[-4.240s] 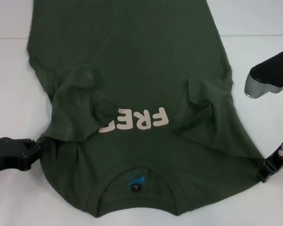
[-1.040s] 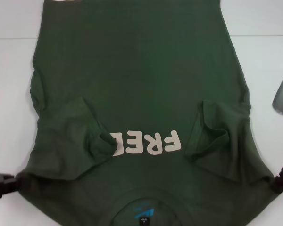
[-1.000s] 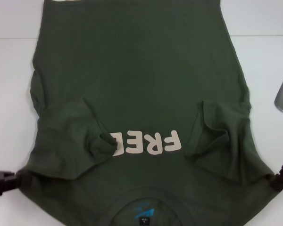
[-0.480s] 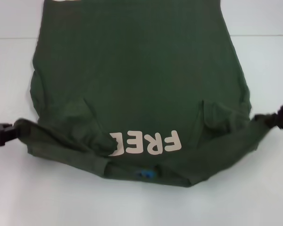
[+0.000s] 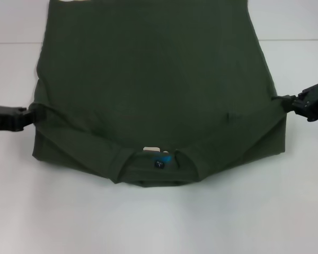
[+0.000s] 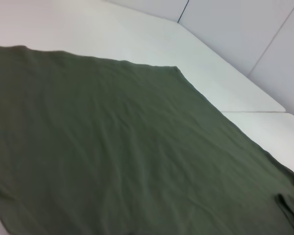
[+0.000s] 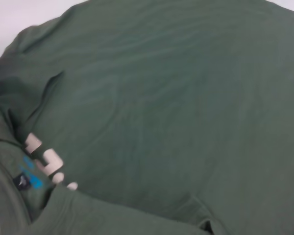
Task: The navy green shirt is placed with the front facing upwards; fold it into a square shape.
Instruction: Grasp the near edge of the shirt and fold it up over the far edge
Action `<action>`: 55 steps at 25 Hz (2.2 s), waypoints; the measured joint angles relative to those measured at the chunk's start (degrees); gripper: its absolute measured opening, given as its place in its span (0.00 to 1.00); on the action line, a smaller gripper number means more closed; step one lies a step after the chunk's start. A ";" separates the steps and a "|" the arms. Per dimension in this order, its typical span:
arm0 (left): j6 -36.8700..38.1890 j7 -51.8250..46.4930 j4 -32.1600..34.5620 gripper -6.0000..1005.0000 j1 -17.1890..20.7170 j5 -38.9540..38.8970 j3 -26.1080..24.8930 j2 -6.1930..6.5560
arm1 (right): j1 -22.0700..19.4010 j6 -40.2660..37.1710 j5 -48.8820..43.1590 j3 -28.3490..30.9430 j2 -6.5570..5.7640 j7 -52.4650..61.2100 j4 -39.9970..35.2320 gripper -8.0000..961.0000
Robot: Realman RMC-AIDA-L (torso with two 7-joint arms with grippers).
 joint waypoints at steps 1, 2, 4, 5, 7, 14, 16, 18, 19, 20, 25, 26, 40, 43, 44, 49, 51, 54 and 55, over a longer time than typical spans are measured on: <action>-0.85 0.04 -0.32 0.03 -0.27 -0.01 0.50 0.00 | 0.00 1.10 0.31 0.03 -0.01 0.06 1.14 0.03; -2.05 0.07 -0.63 0.03 -0.56 -0.05 1.34 0.00 | 0.00 2.42 0.63 0.06 -0.05 0.11 2.28 0.03; -3.66 0.09 -1.03 0.03 -0.98 -0.10 2.45 -0.04 | 0.00 4.90 1.42 0.10 -0.08 0.16 4.11 0.03; -4.85 0.09 -1.27 0.03 -1.25 -0.13 3.10 -0.08 | 0.00 6.07 1.87 0.14 -0.10 0.18 4.85 0.03; -7.44 0.10 -1.75 0.03 -1.83 -0.14 4.37 -0.21 | -0.02 8.57 2.71 0.53 -0.18 0.20 6.26 0.03; -14.94 0.00 -2.77 0.03 -2.86 -0.20 7.40 -0.43 | 0.83 14.67 3.14 2.20 -0.36 -0.42 9.95 0.03; -17.08 0.03 -2.95 0.03 -2.96 -0.20 7.77 -0.58 | 0.97 16.53 3.16 2.00 -0.31 -0.66 10.64 0.03; -18.61 0.07 -3.08 0.03 -3.07 -0.20 7.83 -0.68 | 1.12 18.35 3.16 1.81 -0.18 -0.85 11.20 0.03; -19.40 0.11 -3.15 0.03 -3.12 -0.20 7.84 -0.75 | 1.17 19.06 3.18 1.76 -0.14 -0.88 11.41 0.03; -19.87 0.19 -3.17 0.03 -3.13 -0.20 7.85 -0.81 | 1.21 19.67 3.18 1.73 -0.11 -0.89 11.63 0.03; -22.78 1.38 -3.74 0.04 -3.25 -0.79 7.88 -1.22 | 1.67 22.97 3.99 2.01 -0.28 -2.04 14.01 0.03; -23.29 1.57 -3.91 0.04 -3.32 -0.83 7.96 -1.24 | 1.76 23.32 4.34 2.07 -0.34 -2.37 14.40 0.03; -31.76 2.27 -5.25 0.05 -5.15 -2.52 13.49 -1.41 | 3.26 28.91 5.96 2.11 -0.38 -3.38 16.53 0.03; -33.72 2.15 -5.32 0.05 -5.63 -2.52 13.76 -1.43 | 3.87 30.33 5.89 2.08 -0.39 -3.37 17.04 0.03; -34.00 2.15 -5.36 0.05 -5.70 -2.52 13.80 -1.44 | 4.05 30.94 5.82 2.00 -0.40 -3.37 17.17 0.03; -36.06 2.36 -6.75 0.05 -6.50 -2.52 14.22 -1.45 | 5.58 33.12 5.53 1.88 -0.56 -3.73 19.63 0.03; -36.85 2.41 -7.12 0.06 -6.63 -2.52 14.84 -1.45 | 6.14 33.70 5.47 1.97 -0.60 -3.97 20.79 0.03; -37.94 2.41 -7.64 0.06 -6.80 -2.51 15.66 -1.51 | 6.67 35.31 5.43 1.74 -0.67 -4.21 22.02 0.03; -39.71 2.42 -8.17 0.06 -7.07 -2.50 16.58 -1.69 | 6.73 35.76 5.43 1.67 -0.67 -4.34 22.22 0.03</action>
